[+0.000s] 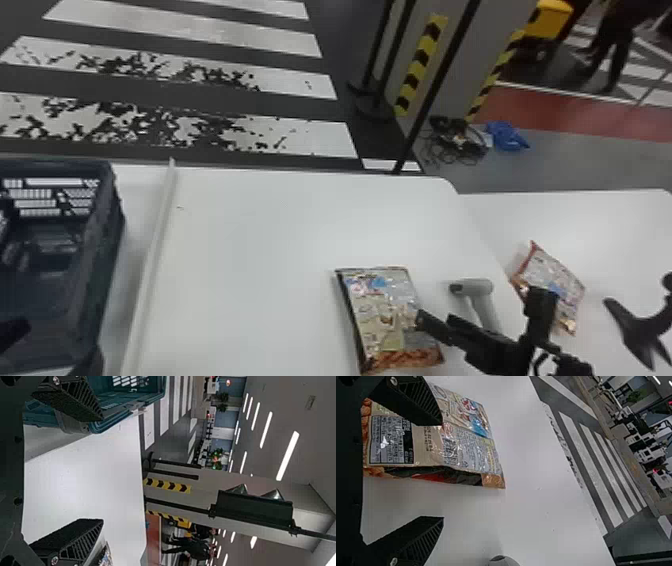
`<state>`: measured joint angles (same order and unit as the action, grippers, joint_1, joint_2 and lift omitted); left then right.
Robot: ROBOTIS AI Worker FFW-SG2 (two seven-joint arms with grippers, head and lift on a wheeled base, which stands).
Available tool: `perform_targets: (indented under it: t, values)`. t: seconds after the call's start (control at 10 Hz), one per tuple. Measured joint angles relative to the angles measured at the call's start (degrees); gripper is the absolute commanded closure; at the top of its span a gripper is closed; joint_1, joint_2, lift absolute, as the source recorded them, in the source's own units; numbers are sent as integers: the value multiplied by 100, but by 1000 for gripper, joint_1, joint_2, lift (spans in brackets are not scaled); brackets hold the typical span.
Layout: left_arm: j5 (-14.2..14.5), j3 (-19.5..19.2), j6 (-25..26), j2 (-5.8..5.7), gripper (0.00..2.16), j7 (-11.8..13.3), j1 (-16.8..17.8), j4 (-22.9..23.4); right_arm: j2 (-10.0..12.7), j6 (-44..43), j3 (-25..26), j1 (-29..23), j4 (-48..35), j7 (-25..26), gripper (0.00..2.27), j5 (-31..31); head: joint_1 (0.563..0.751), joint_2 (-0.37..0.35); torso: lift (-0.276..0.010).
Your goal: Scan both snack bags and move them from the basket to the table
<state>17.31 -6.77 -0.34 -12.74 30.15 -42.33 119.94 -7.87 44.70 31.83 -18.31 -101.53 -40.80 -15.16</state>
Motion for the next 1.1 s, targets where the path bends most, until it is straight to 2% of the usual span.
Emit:
perform_targets:
  t: [0.3, 0.4, 0.5, 0.6, 0.8, 1.1]
  values:
    - [-27, 83, 122, 9, 87, -54, 178, -46, -21, 397, -27, 120, 111, -229, 100, -4, 695, -285, -98]
    - [-49, 110, 170, 18, 87, -63, 224, -54, -34, 453, -56, 125, 126, -274, 589, 3, 695, -283, -98]
    - [-69, 125, 185, 30, 87, -70, 251, -65, -95, 464, -100, 149, 204, -372, 1737, 22, 695, -280, -98]
    - [-87, 149, 188, 38, 87, -71, 267, -77, -167, 496, -127, 226, 337, -440, 2253, 54, 695, -282, -98]
    - [-103, 167, 188, 43, 87, -74, 277, -94, -259, 513, -144, 355, 585, -577, 2250, 89, 695, -287, -98]
    - [-122, 176, 188, 44, 87, -80, 273, -107, -257, 477, -106, 236, 458, -607, 2250, -14, 695, -289, -98]
